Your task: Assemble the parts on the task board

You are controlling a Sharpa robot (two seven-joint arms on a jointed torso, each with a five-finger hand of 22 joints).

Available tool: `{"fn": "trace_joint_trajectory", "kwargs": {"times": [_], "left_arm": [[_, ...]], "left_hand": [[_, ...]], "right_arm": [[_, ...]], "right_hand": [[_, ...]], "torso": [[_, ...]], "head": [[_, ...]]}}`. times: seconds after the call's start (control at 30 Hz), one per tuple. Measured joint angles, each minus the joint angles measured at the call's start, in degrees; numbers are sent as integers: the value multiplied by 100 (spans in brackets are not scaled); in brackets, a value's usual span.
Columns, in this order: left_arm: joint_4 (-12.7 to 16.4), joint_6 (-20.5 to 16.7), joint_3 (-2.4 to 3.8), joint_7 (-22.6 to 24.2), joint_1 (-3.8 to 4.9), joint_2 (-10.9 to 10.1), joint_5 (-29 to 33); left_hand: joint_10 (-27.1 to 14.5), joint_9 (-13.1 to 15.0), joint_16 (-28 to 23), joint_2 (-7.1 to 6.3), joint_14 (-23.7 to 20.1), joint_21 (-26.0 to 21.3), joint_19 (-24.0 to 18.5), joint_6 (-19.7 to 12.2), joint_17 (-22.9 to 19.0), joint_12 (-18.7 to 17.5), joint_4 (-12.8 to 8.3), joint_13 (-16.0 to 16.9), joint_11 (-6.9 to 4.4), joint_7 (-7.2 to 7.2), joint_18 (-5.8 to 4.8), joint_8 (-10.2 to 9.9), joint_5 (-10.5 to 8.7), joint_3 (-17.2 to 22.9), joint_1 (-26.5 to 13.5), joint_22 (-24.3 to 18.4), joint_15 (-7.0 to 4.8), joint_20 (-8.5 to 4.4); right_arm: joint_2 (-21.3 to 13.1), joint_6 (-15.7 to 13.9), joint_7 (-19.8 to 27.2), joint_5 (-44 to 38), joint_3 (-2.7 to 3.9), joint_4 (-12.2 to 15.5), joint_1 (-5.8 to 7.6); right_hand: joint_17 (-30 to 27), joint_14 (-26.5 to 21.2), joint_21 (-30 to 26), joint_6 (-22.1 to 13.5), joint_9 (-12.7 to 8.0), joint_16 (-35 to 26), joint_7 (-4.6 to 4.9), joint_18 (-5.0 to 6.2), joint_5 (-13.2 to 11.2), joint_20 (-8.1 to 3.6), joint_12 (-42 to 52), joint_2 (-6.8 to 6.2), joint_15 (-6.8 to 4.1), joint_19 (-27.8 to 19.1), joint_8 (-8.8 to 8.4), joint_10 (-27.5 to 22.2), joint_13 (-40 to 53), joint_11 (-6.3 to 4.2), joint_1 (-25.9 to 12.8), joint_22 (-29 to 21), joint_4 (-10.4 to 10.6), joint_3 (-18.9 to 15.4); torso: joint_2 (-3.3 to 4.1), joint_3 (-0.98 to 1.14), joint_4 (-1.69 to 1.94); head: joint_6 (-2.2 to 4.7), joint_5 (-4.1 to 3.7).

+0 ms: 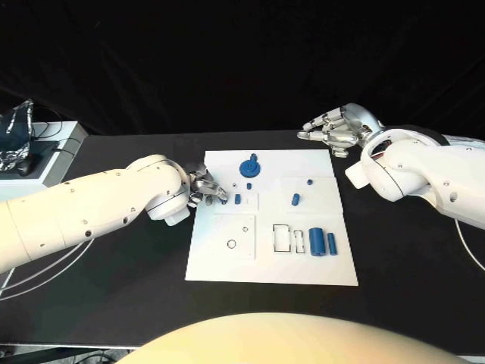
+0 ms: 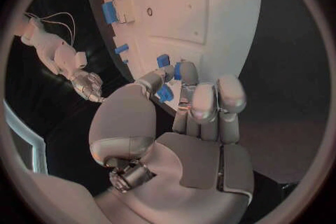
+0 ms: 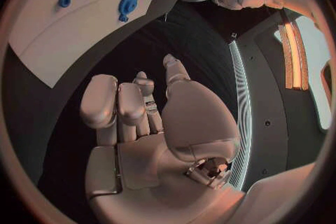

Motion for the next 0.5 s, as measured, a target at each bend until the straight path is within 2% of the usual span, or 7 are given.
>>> {"fn": "trace_joint_trajectory", "kwargs": {"times": [0.5], "left_arm": [[-54, 150, -6, -50, 0, 27, -153]], "left_hand": [[1, 0, 0, 0, 0, 0, 0, 0, -14, 0, 0, 31, 1, -1, 1, 21, -2, 0, 0, 0, 1, 0]], "right_arm": [[-2, 13, -1, -2, 0, 5, 0]], "right_hand": [[0, 0, 0, -12, 0, 0, 12, 0, 0, 0, 0, 0, 0, 0, 0, 0, -1, 0, 0, -1, 0, 0]], "torso": [[-1, 2, 1]], "head": [[-18, 5]]}}
